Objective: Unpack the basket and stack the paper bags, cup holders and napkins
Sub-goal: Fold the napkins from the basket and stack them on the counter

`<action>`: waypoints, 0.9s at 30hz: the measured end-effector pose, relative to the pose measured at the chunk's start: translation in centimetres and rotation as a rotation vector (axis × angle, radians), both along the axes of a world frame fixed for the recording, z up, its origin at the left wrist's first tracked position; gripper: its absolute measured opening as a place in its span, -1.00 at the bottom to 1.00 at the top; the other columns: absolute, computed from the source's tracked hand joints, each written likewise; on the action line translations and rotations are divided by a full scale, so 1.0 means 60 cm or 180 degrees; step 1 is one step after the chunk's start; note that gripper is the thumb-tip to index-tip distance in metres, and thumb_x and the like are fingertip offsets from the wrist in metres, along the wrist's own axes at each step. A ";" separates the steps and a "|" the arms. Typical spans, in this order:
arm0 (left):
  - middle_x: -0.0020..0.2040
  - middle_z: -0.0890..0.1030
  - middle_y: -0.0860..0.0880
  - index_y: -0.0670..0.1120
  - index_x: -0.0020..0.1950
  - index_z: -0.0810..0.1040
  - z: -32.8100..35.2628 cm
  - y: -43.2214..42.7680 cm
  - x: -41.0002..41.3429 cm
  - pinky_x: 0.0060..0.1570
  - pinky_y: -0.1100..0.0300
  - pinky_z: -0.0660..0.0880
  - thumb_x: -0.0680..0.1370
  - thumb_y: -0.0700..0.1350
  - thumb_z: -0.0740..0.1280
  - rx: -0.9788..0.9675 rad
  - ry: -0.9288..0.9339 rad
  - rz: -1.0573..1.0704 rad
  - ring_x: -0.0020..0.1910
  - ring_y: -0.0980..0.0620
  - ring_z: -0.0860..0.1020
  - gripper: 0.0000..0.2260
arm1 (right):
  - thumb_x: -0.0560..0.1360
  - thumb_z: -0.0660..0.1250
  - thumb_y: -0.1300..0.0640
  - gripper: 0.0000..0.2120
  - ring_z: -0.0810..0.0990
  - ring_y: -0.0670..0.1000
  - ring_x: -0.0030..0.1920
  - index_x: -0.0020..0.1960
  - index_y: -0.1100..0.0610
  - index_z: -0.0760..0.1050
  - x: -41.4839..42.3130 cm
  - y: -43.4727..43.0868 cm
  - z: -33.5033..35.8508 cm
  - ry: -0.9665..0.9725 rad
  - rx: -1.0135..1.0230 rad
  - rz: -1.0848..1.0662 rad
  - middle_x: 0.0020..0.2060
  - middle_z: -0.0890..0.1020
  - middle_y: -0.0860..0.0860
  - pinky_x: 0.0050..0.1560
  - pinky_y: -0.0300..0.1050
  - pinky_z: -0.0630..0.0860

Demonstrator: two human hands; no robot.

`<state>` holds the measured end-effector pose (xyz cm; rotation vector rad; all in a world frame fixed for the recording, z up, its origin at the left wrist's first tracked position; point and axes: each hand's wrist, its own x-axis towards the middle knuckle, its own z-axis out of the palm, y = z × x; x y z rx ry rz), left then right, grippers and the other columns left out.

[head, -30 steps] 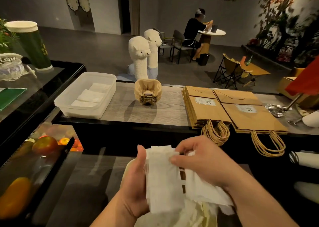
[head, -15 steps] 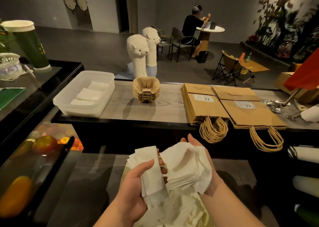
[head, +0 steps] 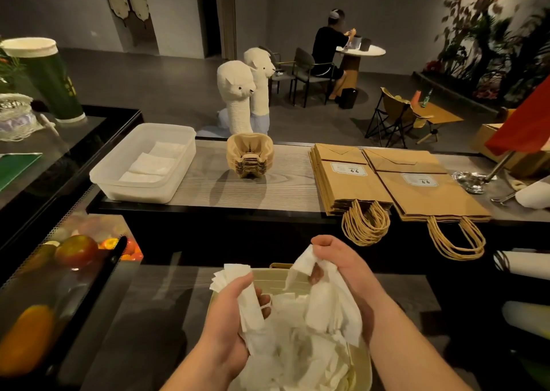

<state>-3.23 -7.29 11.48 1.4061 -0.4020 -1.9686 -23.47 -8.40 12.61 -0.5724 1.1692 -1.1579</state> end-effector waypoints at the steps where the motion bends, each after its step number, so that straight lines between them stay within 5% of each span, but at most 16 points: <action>1: -0.18 0.63 -0.23 -0.28 -0.04 0.63 0.003 -0.002 0.001 -0.23 0.05 0.57 0.59 0.01 0.38 0.0028 -0.0002 -0.0045 -0.25 -0.14 0.60 -0.67 | 0.54 0.36 0.31 -0.85 0.62 0.03 -0.28 0.07 0.14 0.57 -0.006 0.000 0.015 0.0795 -0.0136 0.0078 -0.23 0.64 0.09 -0.21 -0.07 0.57; 5: -0.12 0.65 -0.24 -0.32 0.14 0.65 0.012 -0.011 -0.015 -0.18 -0.02 0.55 0.56 0.07 0.37 0.0393 0.0578 -0.0321 -0.21 -0.17 0.63 -0.56 | 0.48 0.44 0.22 -0.71 0.61 -0.19 -0.12 0.03 -0.17 0.57 0.003 0.010 0.081 0.3062 -0.0989 0.1044 -0.15 0.62 -0.21 -0.05 -0.25 0.55; 9: 0.18 0.66 -0.30 -0.26 0.25 0.67 0.029 -0.009 -0.033 0.06 -0.14 0.58 0.58 0.14 0.29 0.0380 0.1307 -0.0581 0.05 -0.28 0.68 -0.49 | 0.46 0.49 0.03 -0.57 0.54 -0.24 0.11 0.21 -0.34 0.46 0.048 0.033 0.094 0.3532 -0.0933 0.2424 -0.02 0.63 -0.23 0.19 -0.10 0.54; 12: 0.27 0.61 -0.34 -0.30 0.26 0.65 0.022 -0.013 -0.023 0.29 -0.20 0.46 0.56 0.20 0.31 0.0317 0.1589 -0.0391 0.17 -0.31 0.61 -0.41 | 0.51 0.48 0.03 -0.71 0.64 -0.14 0.00 0.19 -0.19 0.56 0.045 0.029 0.076 0.2805 -0.1035 0.1382 -0.14 0.71 -0.09 0.15 -0.09 0.54; 14: 0.18 0.63 -0.33 -0.35 0.23 0.64 0.010 -0.020 -0.014 0.30 -0.15 0.44 0.52 0.10 0.37 0.0241 0.1560 -0.0274 0.07 -0.27 0.61 -0.46 | 0.54 0.44 0.12 -0.90 0.60 0.01 -0.29 0.05 0.08 0.62 0.028 0.014 0.067 0.1728 -0.0761 0.0201 -0.31 0.63 0.08 -0.17 -0.10 0.56; 16: 0.18 0.62 -0.34 -0.39 0.27 0.59 -0.002 -0.022 -0.008 0.31 -0.10 0.43 0.49 -0.08 0.35 0.0089 0.1488 -0.0353 0.05 -0.24 0.61 -0.53 | 0.52 0.42 0.08 -0.80 0.40 0.01 -0.46 -0.03 0.23 0.55 0.018 0.001 0.053 0.0440 -0.0466 -0.0343 -0.41 0.45 0.11 -0.40 -0.14 0.39; 20: 0.22 0.64 -0.26 -0.25 0.27 0.66 -0.006 -0.013 -0.006 0.21 -0.11 0.50 0.31 -0.27 0.41 -0.0374 0.1928 -0.0540 0.00 -0.18 0.67 -0.50 | 0.56 0.34 -0.07 -0.67 0.24 -0.03 -0.52 -0.28 0.11 0.46 0.013 -0.017 0.024 -0.1353 0.0208 -0.0782 -0.52 0.29 -0.03 -0.39 -0.14 0.22; 27: 0.08 0.71 -0.23 0.01 -0.09 0.79 0.039 -0.003 -0.021 0.18 -0.17 0.57 0.29 -0.29 0.51 -0.1188 0.0757 -0.0842 0.03 -0.21 0.70 -0.71 | 0.43 0.36 -0.11 -0.69 0.37 0.01 -0.57 -0.27 0.14 0.50 0.013 -0.018 -0.004 -0.1312 0.0307 -0.0634 -0.51 0.39 0.01 -0.42 -0.16 0.36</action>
